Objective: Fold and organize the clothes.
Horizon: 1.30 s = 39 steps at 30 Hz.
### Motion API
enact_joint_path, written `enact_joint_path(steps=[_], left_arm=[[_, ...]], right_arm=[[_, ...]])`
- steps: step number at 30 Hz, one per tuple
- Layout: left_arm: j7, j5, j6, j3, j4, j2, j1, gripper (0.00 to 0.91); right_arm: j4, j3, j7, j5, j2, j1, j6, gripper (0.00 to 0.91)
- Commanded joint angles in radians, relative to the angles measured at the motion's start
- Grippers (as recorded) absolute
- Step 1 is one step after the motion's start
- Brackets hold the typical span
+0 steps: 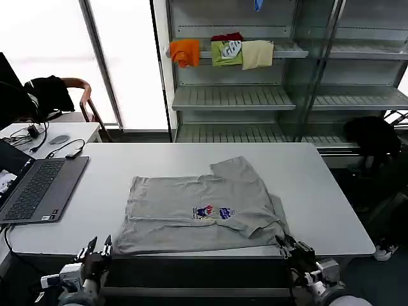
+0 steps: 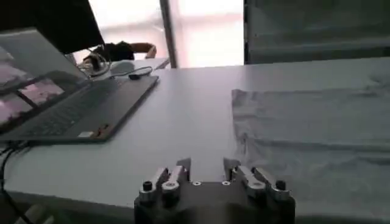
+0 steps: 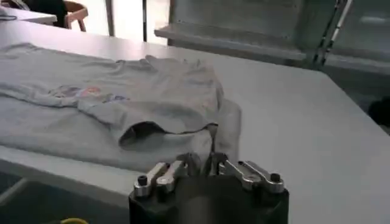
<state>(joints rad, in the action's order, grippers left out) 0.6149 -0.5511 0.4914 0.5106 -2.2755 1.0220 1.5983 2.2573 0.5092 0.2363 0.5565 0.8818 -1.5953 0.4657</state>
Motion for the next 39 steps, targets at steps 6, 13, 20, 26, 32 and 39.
enact_joint_path(steps=[6,13,20,26,32,39], left_arm=[[-0.217,0.04,-0.075,0.017,-0.01,-0.035,-0.173,0.907],[-0.354,-0.093,-0.061,-0.006,0.13,-0.071,-0.451,0.907],[-0.38,-0.233,0.074,-0.08,0.335,-0.087,-0.67,0.907],[-0.393,-0.227,0.088,-0.154,0.465,-0.091,-0.76,0.907],[-0.407,-0.173,0.089,-0.19,0.601,-0.099,-0.799,0.907],[-0.43,-0.124,0.091,-0.239,0.682,-0.093,-0.824,0.907]], right_arm=[[0.092,0.178,0.009,0.08,-0.038,-0.036,0.022,0.907],[-0.109,0.068,-0.136,0.217,-0.141,0.432,0.112,0.907],[-0.506,-0.359,-0.195,0.232,-0.008,1.046,0.112,0.907],[-0.856,-0.587,-0.253,0.132,0.177,1.301,0.113,0.907],[-1.126,-0.621,-0.287,0.033,0.32,1.39,0.114,0.907],[-1.333,-0.612,-0.335,-0.095,0.409,1.427,0.113,0.907]])
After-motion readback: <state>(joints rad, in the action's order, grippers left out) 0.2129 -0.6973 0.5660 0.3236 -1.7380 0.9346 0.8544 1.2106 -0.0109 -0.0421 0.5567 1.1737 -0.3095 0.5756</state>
